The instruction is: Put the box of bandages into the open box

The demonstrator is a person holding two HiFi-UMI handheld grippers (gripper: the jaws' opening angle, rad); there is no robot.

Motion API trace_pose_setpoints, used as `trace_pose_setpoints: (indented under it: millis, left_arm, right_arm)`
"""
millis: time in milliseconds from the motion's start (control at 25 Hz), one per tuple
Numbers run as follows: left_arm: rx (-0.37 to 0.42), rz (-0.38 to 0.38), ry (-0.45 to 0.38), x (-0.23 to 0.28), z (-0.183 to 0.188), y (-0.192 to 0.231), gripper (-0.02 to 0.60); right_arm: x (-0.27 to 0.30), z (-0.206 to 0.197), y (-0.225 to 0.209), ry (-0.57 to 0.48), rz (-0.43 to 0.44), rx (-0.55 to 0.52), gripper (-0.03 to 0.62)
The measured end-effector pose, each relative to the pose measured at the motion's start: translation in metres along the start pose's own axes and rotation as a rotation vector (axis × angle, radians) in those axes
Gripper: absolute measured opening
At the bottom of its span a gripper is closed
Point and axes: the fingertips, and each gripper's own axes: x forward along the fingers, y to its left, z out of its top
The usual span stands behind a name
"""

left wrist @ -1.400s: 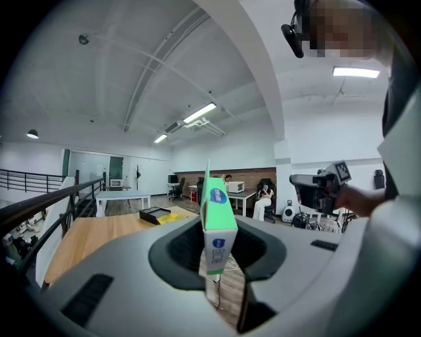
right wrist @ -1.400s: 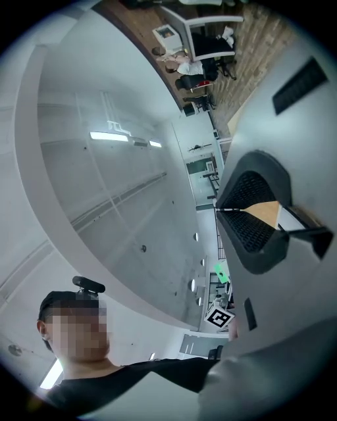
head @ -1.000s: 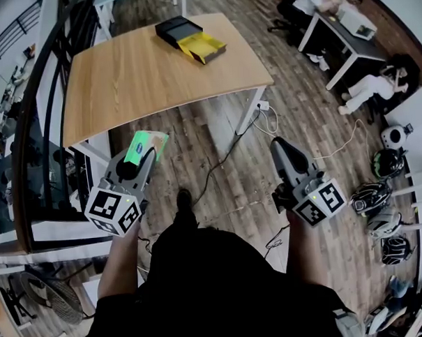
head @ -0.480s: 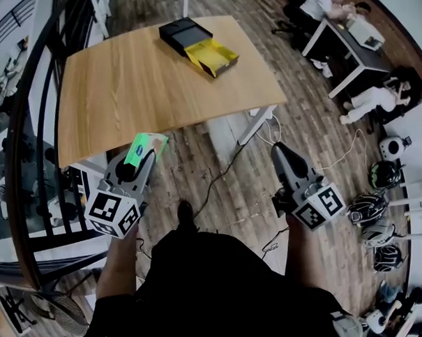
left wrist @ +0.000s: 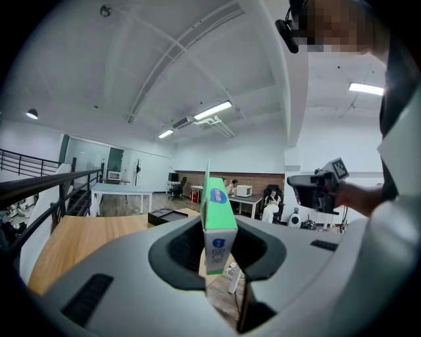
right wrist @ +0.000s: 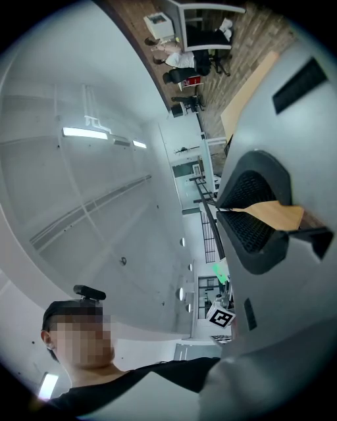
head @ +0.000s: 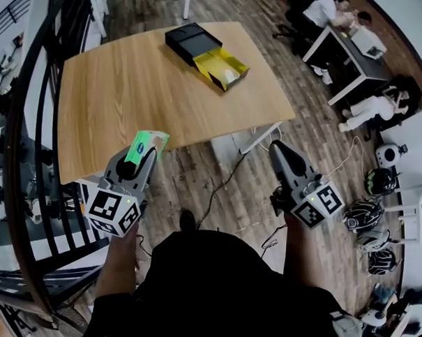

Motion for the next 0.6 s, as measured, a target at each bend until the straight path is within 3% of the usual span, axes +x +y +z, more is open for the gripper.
trace_pose_setpoints:
  millis: [600]
  left_arm:
    - [-0.001, -0.016, 0.003, 0.028, 0.005, 0.046, 0.097]
  right_arm:
    - [0.048, 0.005, -0.017, -0.02, -0.017, 0.005, 0.04]
